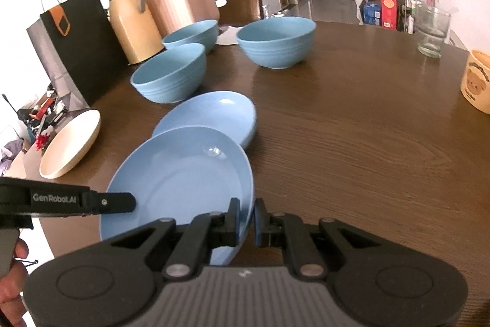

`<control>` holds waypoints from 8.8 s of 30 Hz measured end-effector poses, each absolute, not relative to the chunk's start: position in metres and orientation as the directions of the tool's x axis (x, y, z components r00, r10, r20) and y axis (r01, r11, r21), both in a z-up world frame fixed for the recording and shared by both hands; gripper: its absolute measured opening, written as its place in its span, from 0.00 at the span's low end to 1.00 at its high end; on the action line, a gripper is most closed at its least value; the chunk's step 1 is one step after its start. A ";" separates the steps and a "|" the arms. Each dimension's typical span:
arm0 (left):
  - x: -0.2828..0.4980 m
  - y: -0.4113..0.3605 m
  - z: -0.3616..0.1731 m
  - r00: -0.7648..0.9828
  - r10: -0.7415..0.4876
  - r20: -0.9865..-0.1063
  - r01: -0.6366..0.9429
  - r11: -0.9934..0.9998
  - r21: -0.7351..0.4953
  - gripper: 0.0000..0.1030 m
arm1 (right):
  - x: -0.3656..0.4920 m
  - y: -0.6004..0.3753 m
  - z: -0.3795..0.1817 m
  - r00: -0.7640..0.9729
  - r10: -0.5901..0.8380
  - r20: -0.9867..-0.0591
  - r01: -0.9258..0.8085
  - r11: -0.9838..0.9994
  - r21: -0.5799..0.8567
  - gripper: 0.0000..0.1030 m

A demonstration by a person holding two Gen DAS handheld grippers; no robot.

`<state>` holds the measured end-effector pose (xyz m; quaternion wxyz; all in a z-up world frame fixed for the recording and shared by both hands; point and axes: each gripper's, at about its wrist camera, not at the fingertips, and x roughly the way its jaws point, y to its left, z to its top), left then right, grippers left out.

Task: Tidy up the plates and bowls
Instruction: 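Carry the blue plate with both grippers over to the cream plate, then lower the blue plate into the cream plate and open both grippers, then move both open grippers over to the remaining blue plate, then close both grippers on the rim of the blue plate, then lift and carry the blue plate with both grippers to the plate stack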

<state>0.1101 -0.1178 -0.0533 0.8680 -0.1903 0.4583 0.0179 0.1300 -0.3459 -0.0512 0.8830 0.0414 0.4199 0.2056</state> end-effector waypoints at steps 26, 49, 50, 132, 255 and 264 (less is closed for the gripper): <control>0.101 0.012 -0.031 0.631 -0.073 -0.772 -0.319 0.883 -0.344 0.08 | 0.148 -0.207 -0.025 0.533 0.461 -0.709 -0.437 0.868 0.236 0.09; 0.101 0.117 -0.027 0.654 0.000 -0.756 -0.400 0.849 -0.346 0.08 | 0.171 -0.092 -0.023 0.496 0.522 -0.694 -0.517 0.820 0.247 0.09; 0.101 0.122 -0.028 0.655 0.004 -0.756 -0.403 0.848 -0.345 0.08 | 0.172 -0.087 -0.023 0.494 0.523 -0.695 -0.519 0.818 0.247 0.09; 0.099 0.207 -0.025 0.727 0.121 -0.676 -0.338 0.920 -0.199 1.00 | 0.167 -0.048 -0.030 0.643 0.437 -0.629 -0.449 0.880 0.153 1.00; 0.204 -0.078 -0.118 0.694 -0.178 -0.698 -0.079 0.945 -0.319 0.12 | 0.239 -0.312 -0.112 0.629 0.412 -0.659 -0.226 0.908 0.352 0.11; 0.200 -0.080 -0.114 0.701 -0.117 -0.704 -0.098 0.961 -0.258 0.12 | 0.230 -0.303 -0.107 0.639 0.406 -0.653 -0.245 0.913 0.327 0.11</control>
